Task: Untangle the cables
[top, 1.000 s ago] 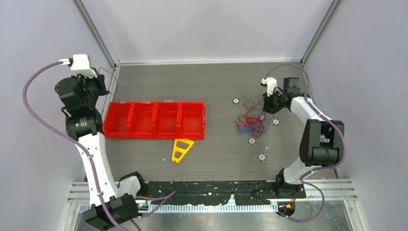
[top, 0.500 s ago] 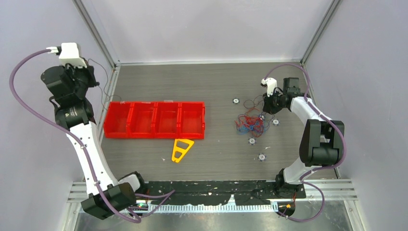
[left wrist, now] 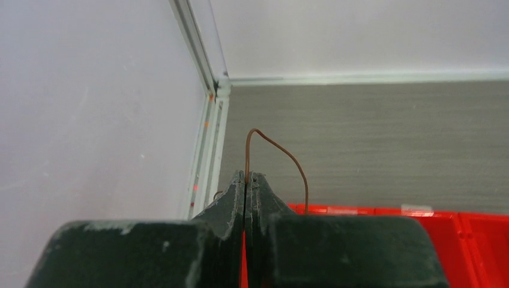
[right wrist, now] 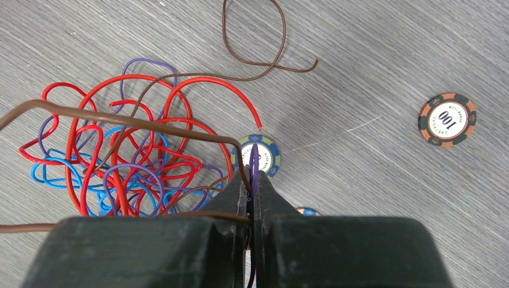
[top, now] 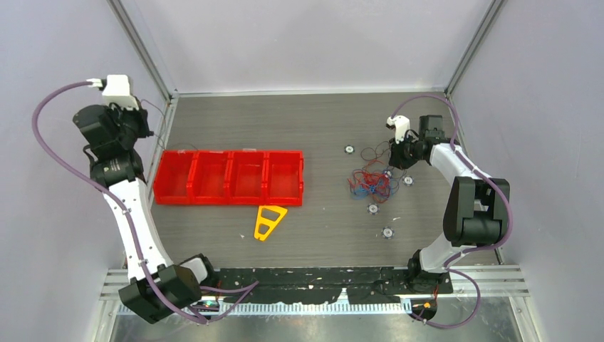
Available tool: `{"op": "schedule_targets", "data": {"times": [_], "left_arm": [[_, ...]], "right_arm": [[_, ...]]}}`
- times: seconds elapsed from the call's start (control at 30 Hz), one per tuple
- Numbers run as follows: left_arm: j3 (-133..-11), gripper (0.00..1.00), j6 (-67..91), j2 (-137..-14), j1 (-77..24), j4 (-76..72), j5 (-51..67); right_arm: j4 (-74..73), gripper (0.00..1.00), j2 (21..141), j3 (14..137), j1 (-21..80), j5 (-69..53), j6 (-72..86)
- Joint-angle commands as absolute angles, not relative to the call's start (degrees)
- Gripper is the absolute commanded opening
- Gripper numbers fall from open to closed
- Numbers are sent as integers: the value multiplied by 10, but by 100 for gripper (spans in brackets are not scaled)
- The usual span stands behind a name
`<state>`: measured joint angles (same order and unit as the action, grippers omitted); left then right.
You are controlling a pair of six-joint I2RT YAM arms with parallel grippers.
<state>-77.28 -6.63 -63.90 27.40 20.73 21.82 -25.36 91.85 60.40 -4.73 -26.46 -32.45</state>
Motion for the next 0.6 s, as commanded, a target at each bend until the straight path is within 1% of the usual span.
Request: {"op": "schedule_targets", "data": {"times": [0.0, 0.13, 0.3, 0.47, 0.57], "left_arm": [[-706, 0, -106, -647, 278, 163, 236], [-654, 0, -141, -653, 277, 159, 213], [-627, 0, -184, -659, 278, 205, 166], [-603, 0, -193, -672, 280, 231, 202], [-625, 0, -179, -723, 273, 261, 215]], "right_arm": [[-249, 5, 900, 605, -48, -280, -320], [-249, 5, 898, 600, -48, -280, -320], [-247, 6, 895, 591, -49, -279, -320], [-240, 5, 892, 580, -49, -279, -315], [-238, 5, 895, 579, -49, -280, -313]]}}
